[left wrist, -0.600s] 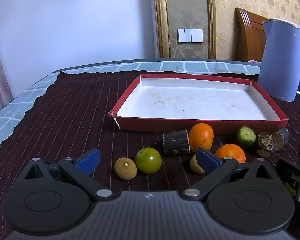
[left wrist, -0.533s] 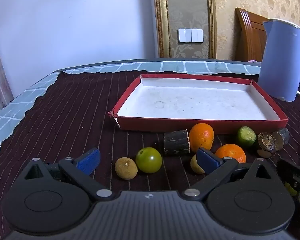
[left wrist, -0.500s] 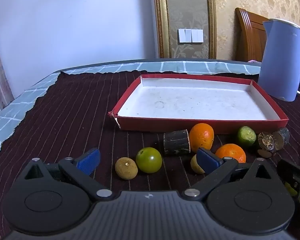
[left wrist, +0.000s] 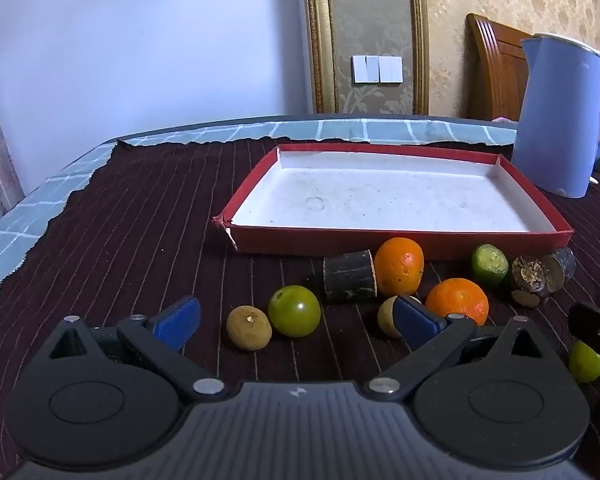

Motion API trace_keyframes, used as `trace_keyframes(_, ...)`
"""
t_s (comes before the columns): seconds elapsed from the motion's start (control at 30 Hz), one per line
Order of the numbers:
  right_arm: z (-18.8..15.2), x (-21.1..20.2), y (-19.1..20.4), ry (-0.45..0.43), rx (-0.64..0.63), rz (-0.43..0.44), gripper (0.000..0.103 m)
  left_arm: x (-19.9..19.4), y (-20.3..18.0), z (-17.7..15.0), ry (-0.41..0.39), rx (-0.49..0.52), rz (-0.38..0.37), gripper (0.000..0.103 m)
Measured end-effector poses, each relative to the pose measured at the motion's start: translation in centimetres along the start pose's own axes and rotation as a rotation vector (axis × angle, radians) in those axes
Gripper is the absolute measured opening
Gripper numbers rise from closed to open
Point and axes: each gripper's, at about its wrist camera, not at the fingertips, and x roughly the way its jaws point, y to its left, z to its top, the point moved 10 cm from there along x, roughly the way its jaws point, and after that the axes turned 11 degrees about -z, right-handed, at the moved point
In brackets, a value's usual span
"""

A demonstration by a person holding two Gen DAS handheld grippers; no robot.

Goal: Organize fruits

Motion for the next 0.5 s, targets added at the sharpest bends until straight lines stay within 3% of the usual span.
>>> trace_keyframes(0.5,-0.07,-0.52,0.22,-0.014,-0.013,0.011,0.103,-0.62,0.48,-0.83,-0.004,-0.010,-0.066,0.103)
